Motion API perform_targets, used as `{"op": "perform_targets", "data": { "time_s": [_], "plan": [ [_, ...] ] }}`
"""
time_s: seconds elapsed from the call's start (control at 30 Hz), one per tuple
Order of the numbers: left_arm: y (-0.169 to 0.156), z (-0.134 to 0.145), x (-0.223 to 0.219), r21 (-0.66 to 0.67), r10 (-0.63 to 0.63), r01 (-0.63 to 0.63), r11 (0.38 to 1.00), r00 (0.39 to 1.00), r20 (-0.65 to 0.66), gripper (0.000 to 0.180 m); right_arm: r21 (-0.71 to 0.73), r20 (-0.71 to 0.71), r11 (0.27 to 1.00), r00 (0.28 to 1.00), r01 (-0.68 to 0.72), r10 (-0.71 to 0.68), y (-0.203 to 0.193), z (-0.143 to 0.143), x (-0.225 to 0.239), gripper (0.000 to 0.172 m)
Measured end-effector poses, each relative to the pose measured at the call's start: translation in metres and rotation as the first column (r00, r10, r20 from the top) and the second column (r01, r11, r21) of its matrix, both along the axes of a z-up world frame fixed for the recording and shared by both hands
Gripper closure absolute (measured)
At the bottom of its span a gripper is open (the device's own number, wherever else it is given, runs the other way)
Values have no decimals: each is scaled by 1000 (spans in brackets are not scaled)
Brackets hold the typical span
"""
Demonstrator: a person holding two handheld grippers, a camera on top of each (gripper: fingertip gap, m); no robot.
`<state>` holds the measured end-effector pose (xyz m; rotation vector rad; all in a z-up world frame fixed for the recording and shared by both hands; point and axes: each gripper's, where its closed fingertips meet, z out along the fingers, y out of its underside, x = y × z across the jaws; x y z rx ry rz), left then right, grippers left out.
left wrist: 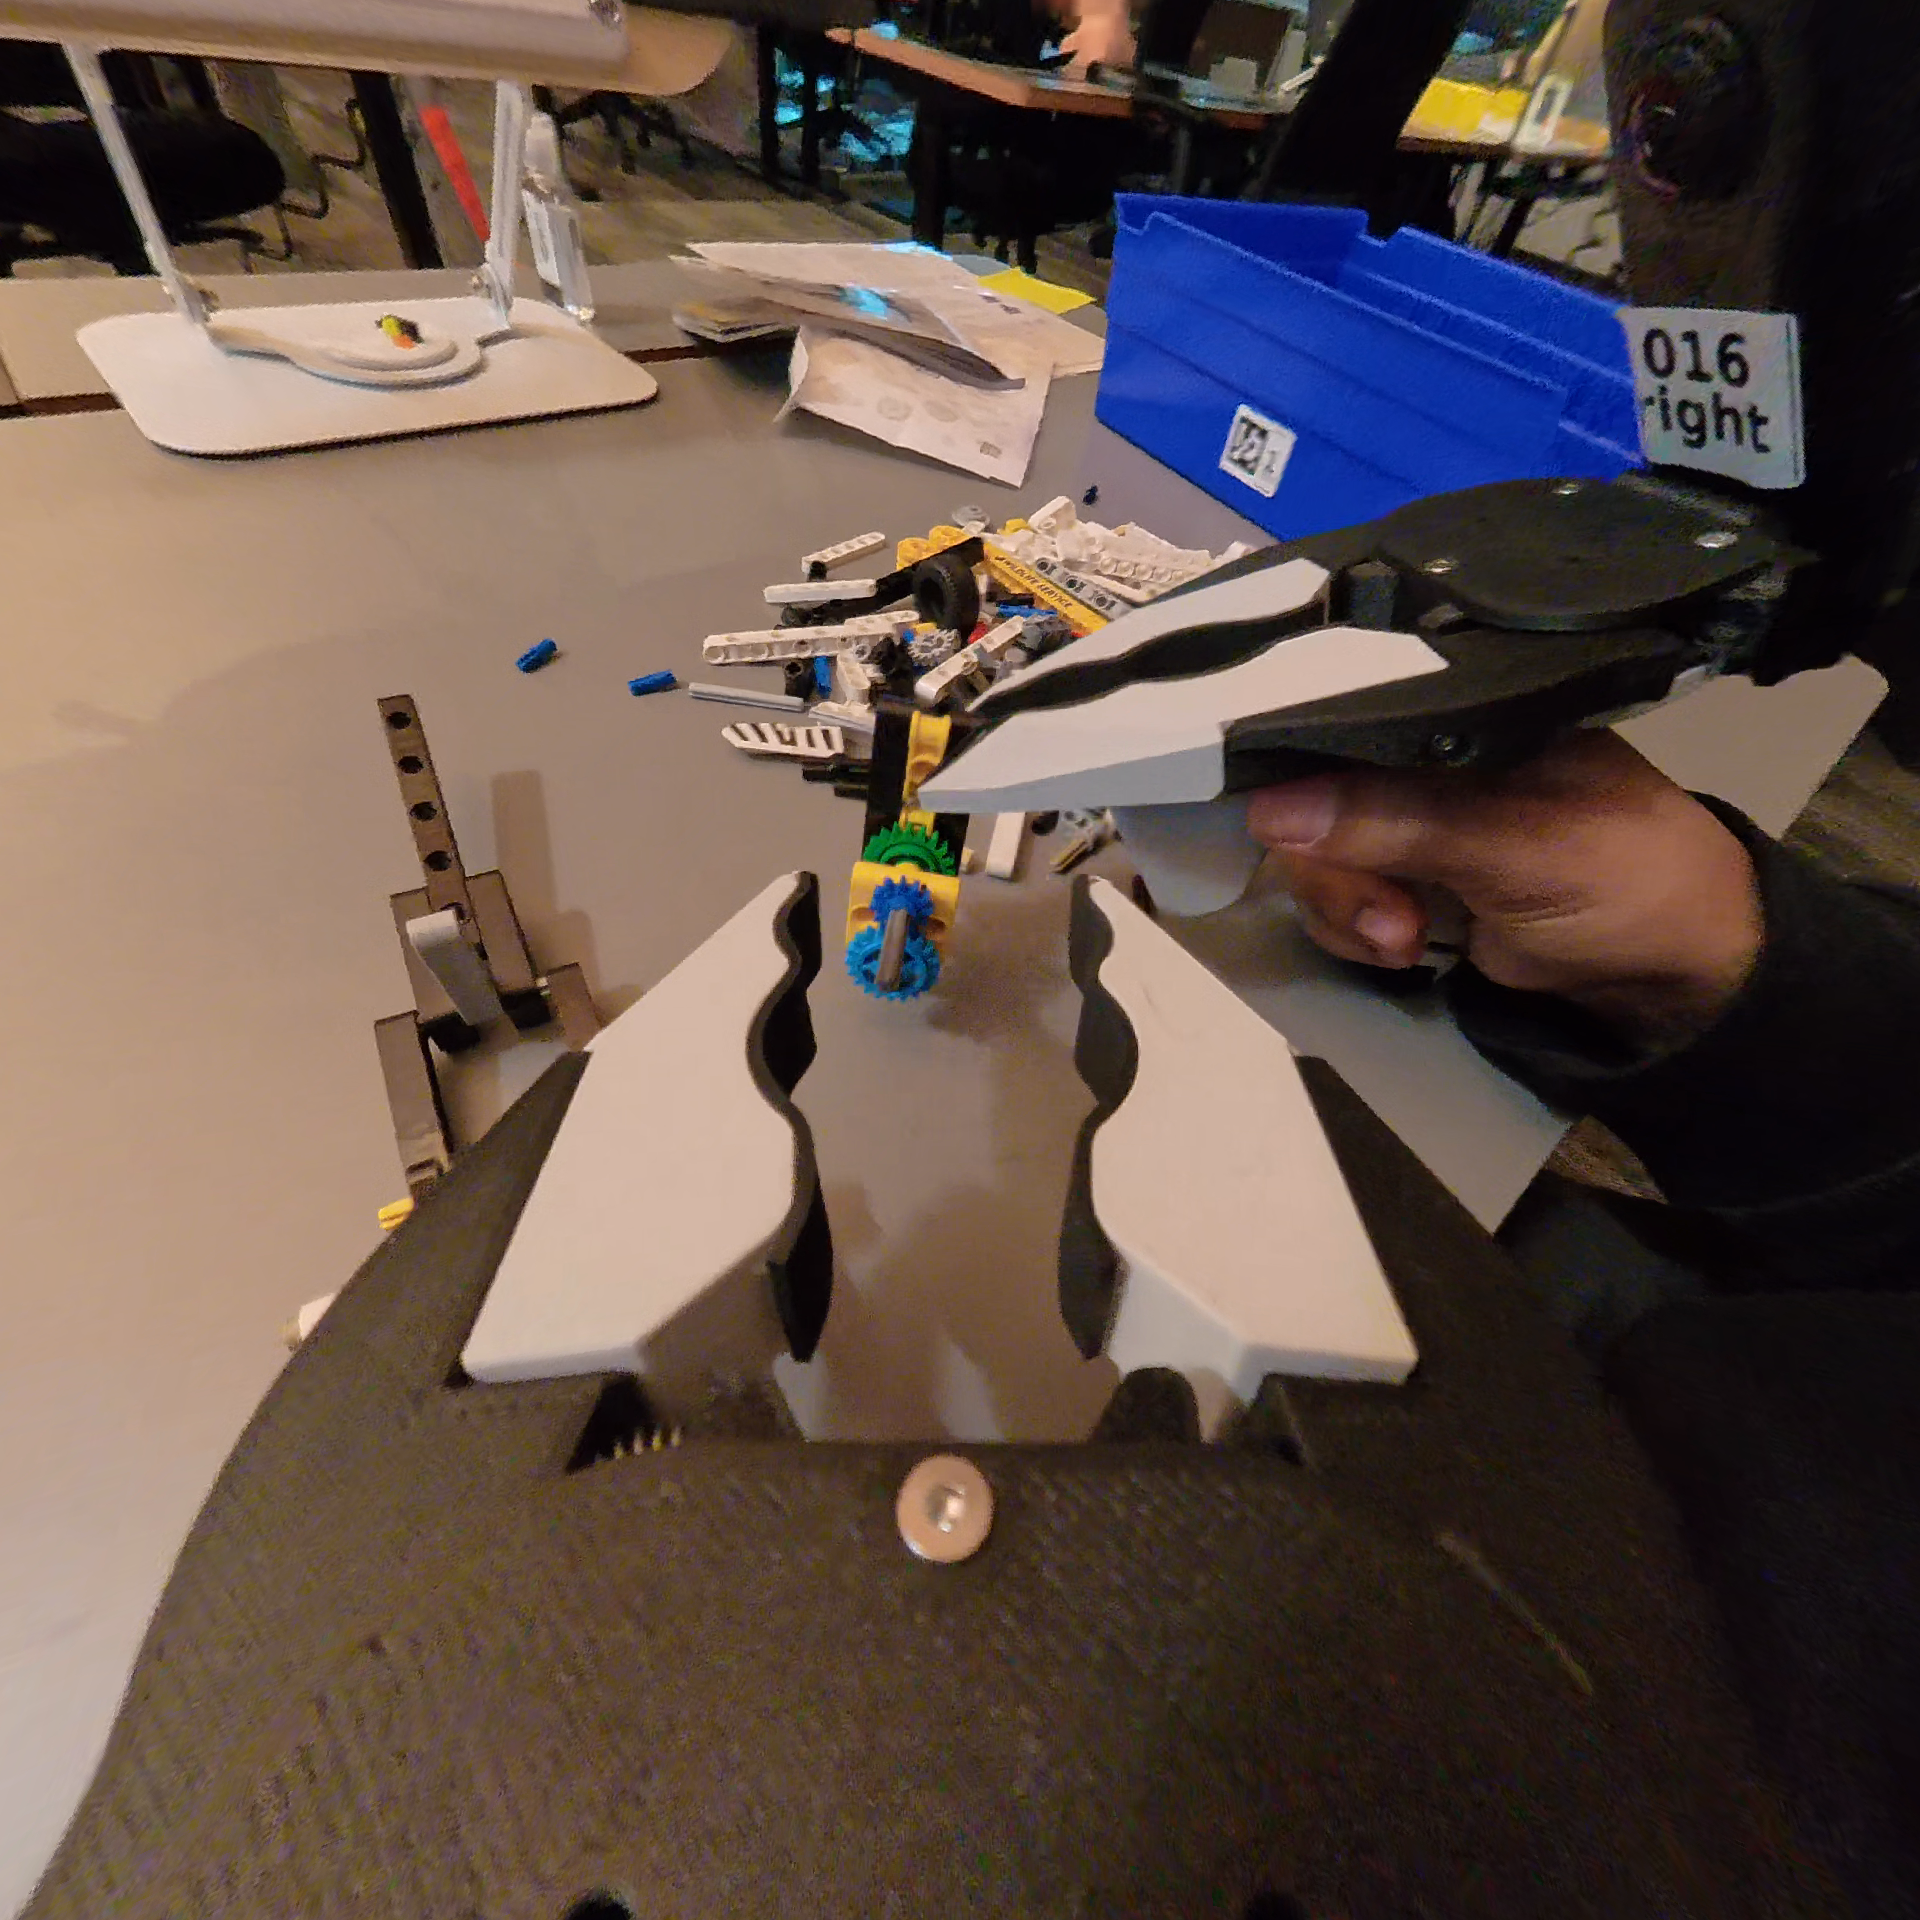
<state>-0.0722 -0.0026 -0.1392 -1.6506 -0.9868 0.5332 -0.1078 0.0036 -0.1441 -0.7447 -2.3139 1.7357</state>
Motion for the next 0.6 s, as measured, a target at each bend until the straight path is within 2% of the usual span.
{"op": "perform_targets", "data": {
  "time_s": [0.07,0.17,0.3,0.37,0.47,0.5,0.6],
  "plan": [
    [1,3,2,10,-13,13,1000,1000,-17,125,-99,-28,995,999,-31,29,5,15,6,166],
    [4,5,5,14,-37,38,999,999,-36,120,-276,-13,959,997,-71,70,14,36,13,166],
    [10,19,11,29,-62,67,997,988,-140,120,-535,202,841,954,-81,221,11,51,23,167],
    [8,32,13,33,-31,41,999,968,-250,127,-608,284,793,918,-50,276,7,54,26,167],
    [2,49,20,-1,21,-24,1000,898,-440,151,-652,383,758,860,-8,338,-1,53,31,166],
    [2,51,21,-22,26,-42,999,879,-475,158,-663,414,748,835,4,363,-3,53,33,166],
    [2,50,21,-37,24,-48,998,875,-483,158,-695,480,718,771,42,419,-3,52,33,165]
  ]
}}
